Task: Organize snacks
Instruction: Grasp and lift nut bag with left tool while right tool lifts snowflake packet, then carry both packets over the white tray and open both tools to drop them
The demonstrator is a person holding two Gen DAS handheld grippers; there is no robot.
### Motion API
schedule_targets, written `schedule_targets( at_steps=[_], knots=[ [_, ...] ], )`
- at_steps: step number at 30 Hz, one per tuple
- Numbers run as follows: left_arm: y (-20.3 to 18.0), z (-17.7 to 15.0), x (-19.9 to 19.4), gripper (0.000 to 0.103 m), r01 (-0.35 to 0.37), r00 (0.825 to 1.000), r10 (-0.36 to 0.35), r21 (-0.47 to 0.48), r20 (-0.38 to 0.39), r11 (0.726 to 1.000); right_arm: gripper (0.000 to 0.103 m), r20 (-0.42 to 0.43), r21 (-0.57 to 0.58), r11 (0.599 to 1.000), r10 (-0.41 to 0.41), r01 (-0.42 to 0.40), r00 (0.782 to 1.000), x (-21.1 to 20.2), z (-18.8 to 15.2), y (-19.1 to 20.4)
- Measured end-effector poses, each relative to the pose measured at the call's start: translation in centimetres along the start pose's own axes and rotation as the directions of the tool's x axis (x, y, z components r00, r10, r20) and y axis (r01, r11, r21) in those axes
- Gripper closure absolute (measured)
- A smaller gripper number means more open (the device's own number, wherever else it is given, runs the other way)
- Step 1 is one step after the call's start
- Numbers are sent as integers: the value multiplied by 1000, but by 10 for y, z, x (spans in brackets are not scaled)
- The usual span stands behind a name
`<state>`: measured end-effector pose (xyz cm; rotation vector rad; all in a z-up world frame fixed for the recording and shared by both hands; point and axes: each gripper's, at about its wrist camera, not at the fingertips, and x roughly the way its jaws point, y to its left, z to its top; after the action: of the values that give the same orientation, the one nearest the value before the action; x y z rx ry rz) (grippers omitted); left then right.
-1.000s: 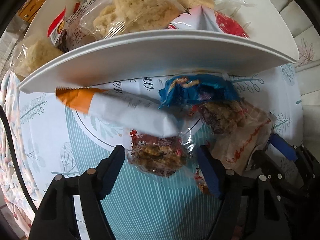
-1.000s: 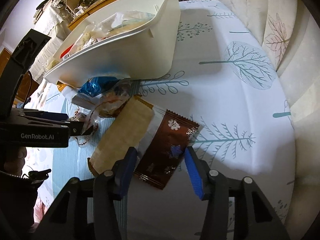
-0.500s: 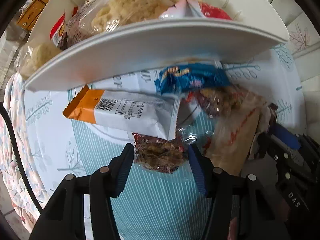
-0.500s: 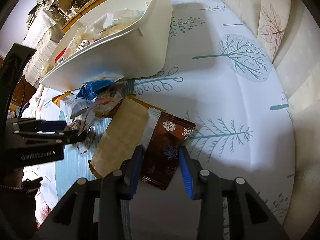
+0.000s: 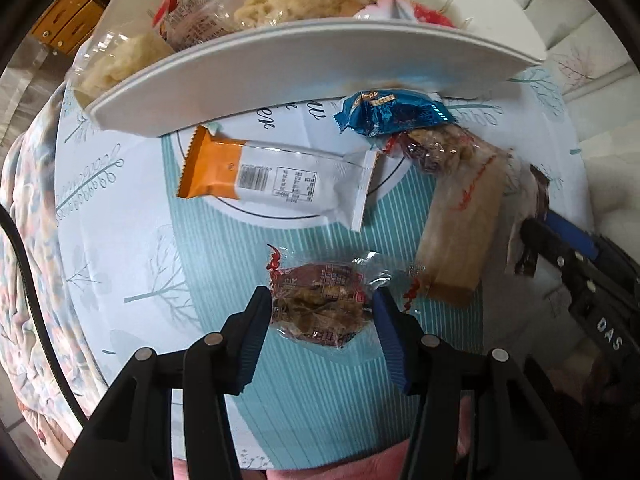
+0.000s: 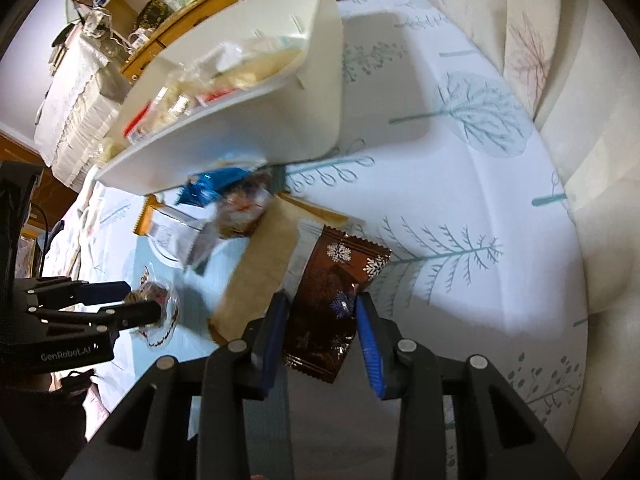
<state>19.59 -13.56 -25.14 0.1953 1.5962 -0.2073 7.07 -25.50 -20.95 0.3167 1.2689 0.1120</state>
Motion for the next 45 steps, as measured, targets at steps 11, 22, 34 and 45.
schedule_targets(
  at_steps=[11,22,34,45],
  knots=[
    [42,-16,-75,53,4,998,-11,103,62,995,68,112,-51,999,10,-4,994,-40,24,46],
    [105,17,-142,53,-19,983,-2,113,184,993,68,204,-98,995,38,-18,978,-56,60,107],
    [147,85,-173,52,-29,947,-14,129,321,991,68,295,-117,993,23,12,955,-45,106,156],
    [154,127,-151,47,84,913,-133,141,387,986,66,336,-99,994,-11,47,942,-26,138,160]
  ],
)
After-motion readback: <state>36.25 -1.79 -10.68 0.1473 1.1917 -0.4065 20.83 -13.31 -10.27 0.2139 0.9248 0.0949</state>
